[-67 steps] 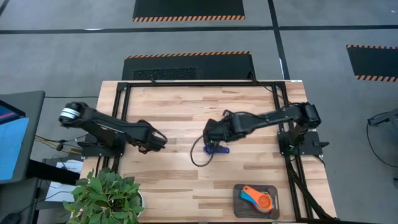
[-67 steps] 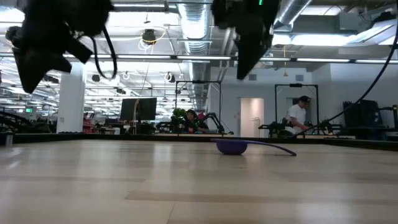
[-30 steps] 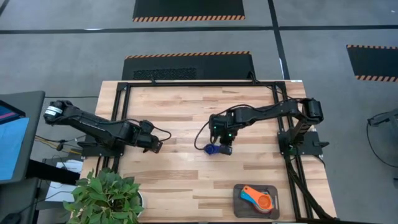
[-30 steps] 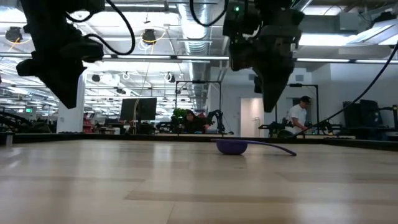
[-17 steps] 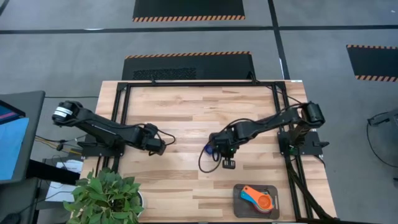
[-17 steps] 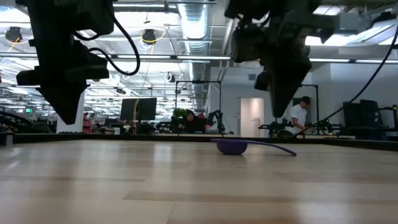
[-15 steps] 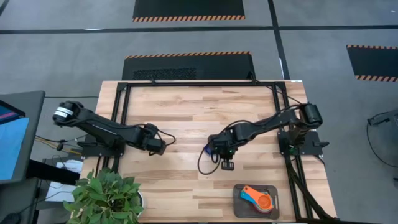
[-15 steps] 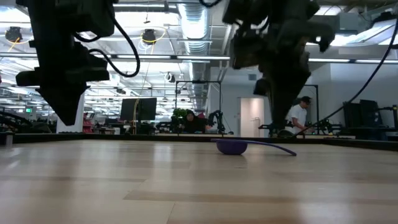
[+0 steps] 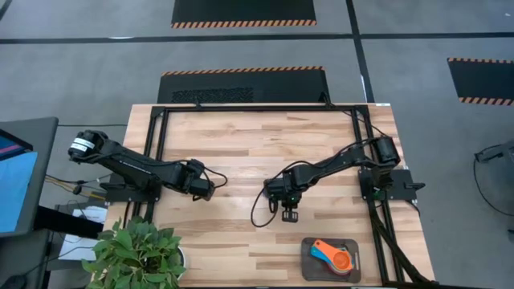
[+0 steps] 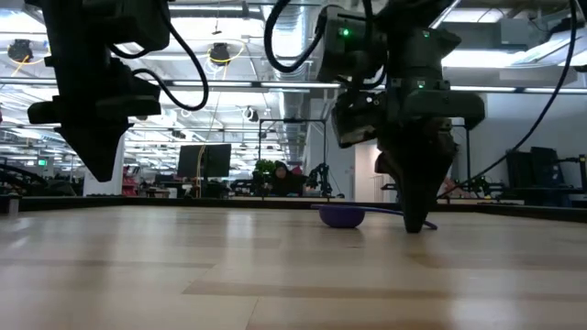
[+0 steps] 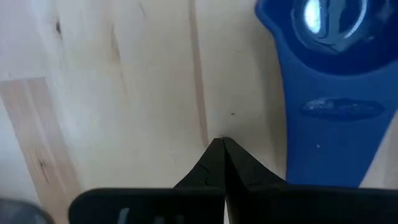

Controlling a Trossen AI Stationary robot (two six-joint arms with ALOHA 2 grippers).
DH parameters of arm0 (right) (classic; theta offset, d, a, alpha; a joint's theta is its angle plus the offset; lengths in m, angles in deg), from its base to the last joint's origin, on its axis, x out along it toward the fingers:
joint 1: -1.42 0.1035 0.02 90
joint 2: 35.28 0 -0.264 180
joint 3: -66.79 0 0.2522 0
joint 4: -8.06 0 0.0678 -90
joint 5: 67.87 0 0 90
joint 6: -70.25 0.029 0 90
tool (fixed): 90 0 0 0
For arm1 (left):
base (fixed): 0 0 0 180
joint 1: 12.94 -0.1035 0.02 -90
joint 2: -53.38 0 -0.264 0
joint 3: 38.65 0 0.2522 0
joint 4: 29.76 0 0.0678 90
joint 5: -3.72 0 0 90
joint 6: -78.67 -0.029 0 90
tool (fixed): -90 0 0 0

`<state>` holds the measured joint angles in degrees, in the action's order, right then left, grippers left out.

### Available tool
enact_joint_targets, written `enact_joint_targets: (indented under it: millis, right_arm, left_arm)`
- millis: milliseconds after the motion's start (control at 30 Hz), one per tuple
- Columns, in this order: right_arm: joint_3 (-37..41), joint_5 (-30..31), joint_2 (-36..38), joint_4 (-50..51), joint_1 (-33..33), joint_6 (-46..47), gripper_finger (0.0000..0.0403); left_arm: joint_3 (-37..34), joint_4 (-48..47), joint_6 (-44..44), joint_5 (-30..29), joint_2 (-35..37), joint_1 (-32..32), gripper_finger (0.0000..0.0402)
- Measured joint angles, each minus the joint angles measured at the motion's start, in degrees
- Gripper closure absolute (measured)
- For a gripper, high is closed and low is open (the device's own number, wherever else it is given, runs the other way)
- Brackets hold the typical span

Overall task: Nest measuring cups in basket
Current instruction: Stack the purple measuring cup on top of the orange measuring cup in the black bin

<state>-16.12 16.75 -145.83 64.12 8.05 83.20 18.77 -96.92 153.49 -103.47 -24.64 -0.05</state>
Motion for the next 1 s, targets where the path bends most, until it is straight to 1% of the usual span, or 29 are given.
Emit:
enact_joint_targets:
  millis: [133, 300, 400, 600, 833, 1000]
  right_arm:
    - [0.2, 1.0, 0.1, -1.3, -3.4, 0.0, 0.0392]
    - [0.2, 4.3, 0.2, -1.8, -7.5, -2.8, 0.0394]
    - [0.2, 5.0, 0.2, -2.3, -9.6, -2.9, 0.0395]
    - [-1.7, 15.0, 0.0, -2.3, -12.0, 0.8, 0.0393]
    - [-3.7, 13.8, 0.0, -2.6, -12.3, 2.1, 0.0395]
    - [-3.7, 13.6, 0.0, -2.2, -12.1, 2.2, 0.0394]
  left_arm:
    - [0.0, 0.0, 0.0, 0.1, 0.0, 0.0, 0.0401]
    - [0.0, 0.0, 0.0, 0.6, 0.0, 0.0, 0.0401]
    - [0.0, 0.0, -0.8, 1.7, 0.0, 0.0, 0.0401]
    - [0.0, 0.0, -1.1, 1.9, 0.0, 0.0, 0.0401]
    - [0.0, 0.0, -1.1, 1.9, 0.0, 0.0, 0.0401]
    - [0.0, 0.0, -1.1, 2.2, 0.0, 0.0, 0.0401]
